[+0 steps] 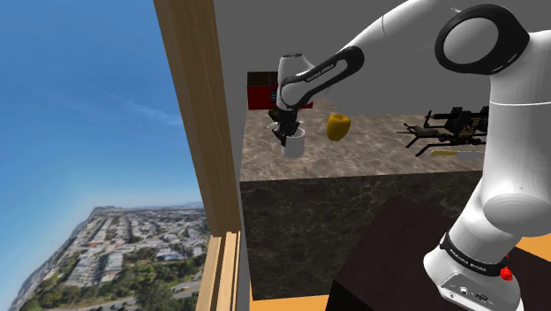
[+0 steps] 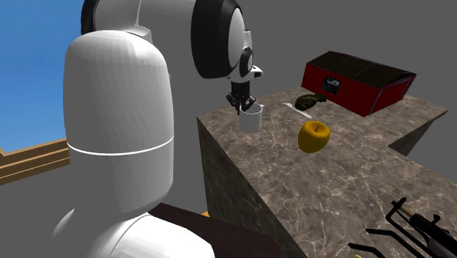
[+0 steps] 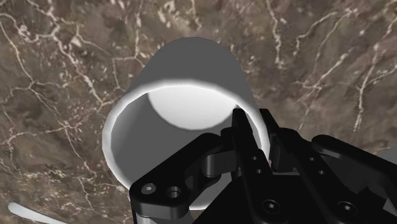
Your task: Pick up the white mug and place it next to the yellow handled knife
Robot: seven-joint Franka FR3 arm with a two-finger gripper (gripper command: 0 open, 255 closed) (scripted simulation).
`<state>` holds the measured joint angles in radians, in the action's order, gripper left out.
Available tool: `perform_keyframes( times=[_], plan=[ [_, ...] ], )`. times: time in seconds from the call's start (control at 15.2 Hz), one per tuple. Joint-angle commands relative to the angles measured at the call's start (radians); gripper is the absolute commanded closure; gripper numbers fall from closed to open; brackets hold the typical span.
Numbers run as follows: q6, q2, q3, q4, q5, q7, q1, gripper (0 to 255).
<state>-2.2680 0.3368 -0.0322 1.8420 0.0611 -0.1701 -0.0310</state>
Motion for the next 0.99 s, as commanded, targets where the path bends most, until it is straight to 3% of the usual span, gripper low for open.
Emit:
perform_keyframes(
  times=[0.0, 0.92],
  plan=[
    [0.021, -0.01, 0.0, -0.011, -0.001, 0.002, -0.001, 255],
    [0.187, -0.077, -0.003, -0.11, -0.009, 0.012, -0.001, 255]
  ],
)
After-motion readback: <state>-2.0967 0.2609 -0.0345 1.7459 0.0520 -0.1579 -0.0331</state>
